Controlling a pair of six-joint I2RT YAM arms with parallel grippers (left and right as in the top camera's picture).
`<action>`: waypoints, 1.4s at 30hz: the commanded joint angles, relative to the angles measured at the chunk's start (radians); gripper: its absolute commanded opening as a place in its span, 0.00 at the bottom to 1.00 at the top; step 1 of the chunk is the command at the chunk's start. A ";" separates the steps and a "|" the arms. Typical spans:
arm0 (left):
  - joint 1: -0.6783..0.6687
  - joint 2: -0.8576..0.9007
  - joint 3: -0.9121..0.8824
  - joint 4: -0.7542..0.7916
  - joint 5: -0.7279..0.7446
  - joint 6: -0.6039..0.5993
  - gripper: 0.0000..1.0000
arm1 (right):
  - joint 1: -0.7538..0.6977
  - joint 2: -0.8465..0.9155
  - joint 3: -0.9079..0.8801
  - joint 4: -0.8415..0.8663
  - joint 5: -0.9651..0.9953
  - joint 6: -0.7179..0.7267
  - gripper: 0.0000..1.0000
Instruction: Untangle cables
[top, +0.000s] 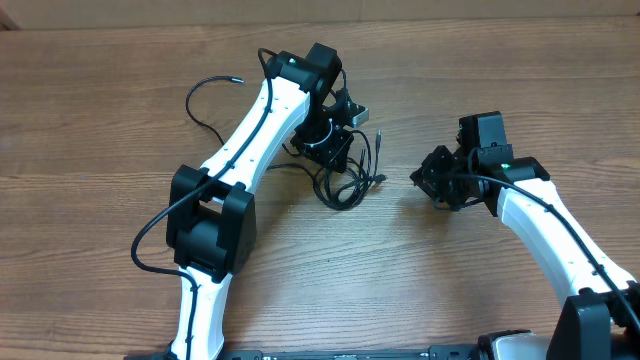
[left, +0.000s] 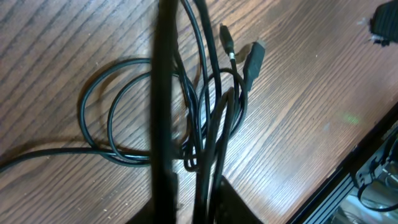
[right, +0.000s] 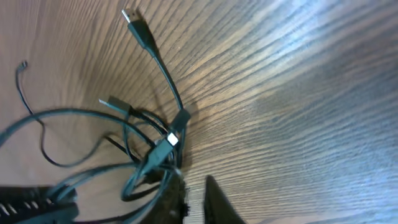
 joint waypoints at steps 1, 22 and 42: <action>-0.016 -0.007 0.000 0.007 0.010 -0.006 0.24 | 0.006 0.005 0.015 0.002 -0.005 -0.110 0.17; -0.080 -0.006 -0.170 0.147 0.097 -0.006 0.13 | 0.006 0.005 0.015 0.002 -0.001 -0.115 0.20; -0.012 -0.008 0.042 0.071 0.452 0.077 0.04 | 0.006 0.005 0.015 0.024 -0.171 -0.219 0.46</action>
